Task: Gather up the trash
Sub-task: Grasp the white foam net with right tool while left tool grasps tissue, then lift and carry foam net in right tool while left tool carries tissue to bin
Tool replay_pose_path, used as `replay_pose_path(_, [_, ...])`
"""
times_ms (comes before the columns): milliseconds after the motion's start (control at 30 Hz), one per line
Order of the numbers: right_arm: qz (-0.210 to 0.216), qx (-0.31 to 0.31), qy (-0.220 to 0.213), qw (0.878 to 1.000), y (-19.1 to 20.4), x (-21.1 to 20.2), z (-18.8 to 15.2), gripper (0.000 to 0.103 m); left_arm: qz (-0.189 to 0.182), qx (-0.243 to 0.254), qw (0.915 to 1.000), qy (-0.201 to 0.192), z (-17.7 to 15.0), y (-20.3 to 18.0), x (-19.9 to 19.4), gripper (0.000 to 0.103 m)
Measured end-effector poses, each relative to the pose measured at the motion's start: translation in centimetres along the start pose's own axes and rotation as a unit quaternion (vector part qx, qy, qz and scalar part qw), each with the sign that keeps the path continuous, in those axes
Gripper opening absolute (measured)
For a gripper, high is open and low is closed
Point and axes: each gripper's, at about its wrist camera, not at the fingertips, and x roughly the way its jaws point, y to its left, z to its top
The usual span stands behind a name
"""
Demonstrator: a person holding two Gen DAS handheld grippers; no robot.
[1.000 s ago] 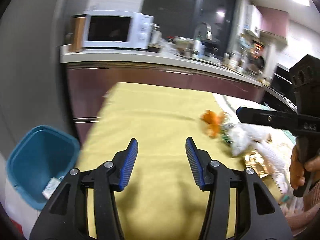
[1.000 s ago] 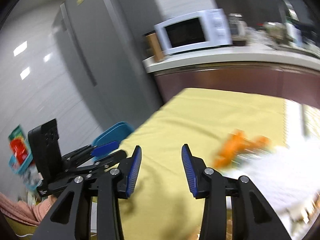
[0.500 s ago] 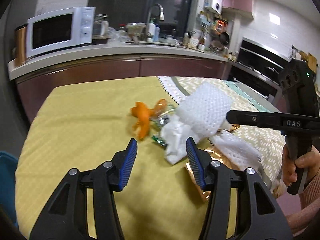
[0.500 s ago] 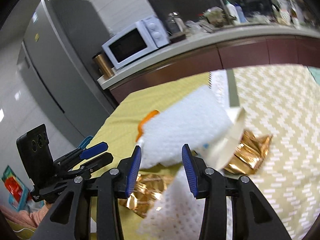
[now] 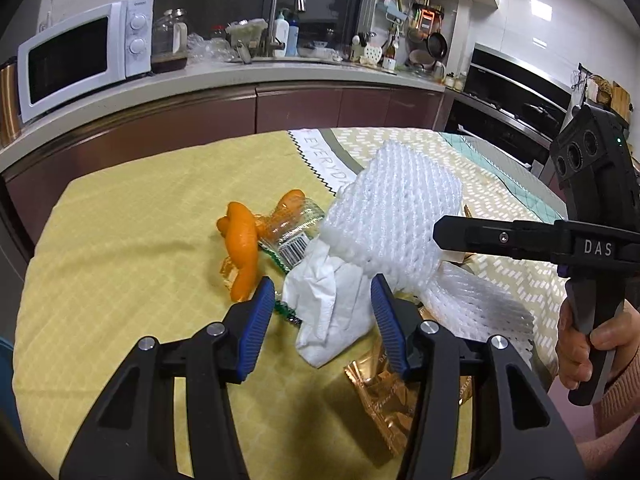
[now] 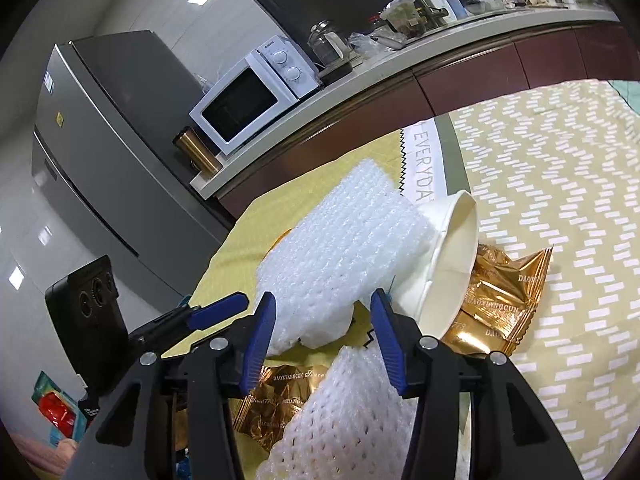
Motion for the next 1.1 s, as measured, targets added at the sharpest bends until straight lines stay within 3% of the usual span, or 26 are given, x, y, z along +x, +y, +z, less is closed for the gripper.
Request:
replay_pose_path(167, [0.005,0.002,-0.009,1.000,-0.1,-0.1,0.1,0.044,-0.012,0.004,0.9997,0.021,0.2,-0.4,1.3,0.035])
replay_pose_path(267, [0.011,-0.004,-0.012,1.000,0.0,-0.1,0.2,0.030,-0.014,0.004,0.9995,0.027,0.3,-0.5,1.6,0.021])
replay_pose_path(400, [0.019,-0.013,-0.019,1.000,0.5,-0.3,0.5,0.023,-0.016,0.000,0.9996,0.024,0.2,-0.5,1.6,0.009])
replay_pose_path(533, [0.027,-0.022,-0.026,0.999,0.9,-0.5,0.8,0.012,-0.019,-0.004,0.9997,0.014,0.2,-0.4,1.0,0.006])
replay_pose_path(1100, [0.055,-0.041,-0.061,0.996,2.9,-2.4,1.8,0.011,-0.011,-0.050,0.9978,-0.042,-0.8,2.8,-5.5,0.005])
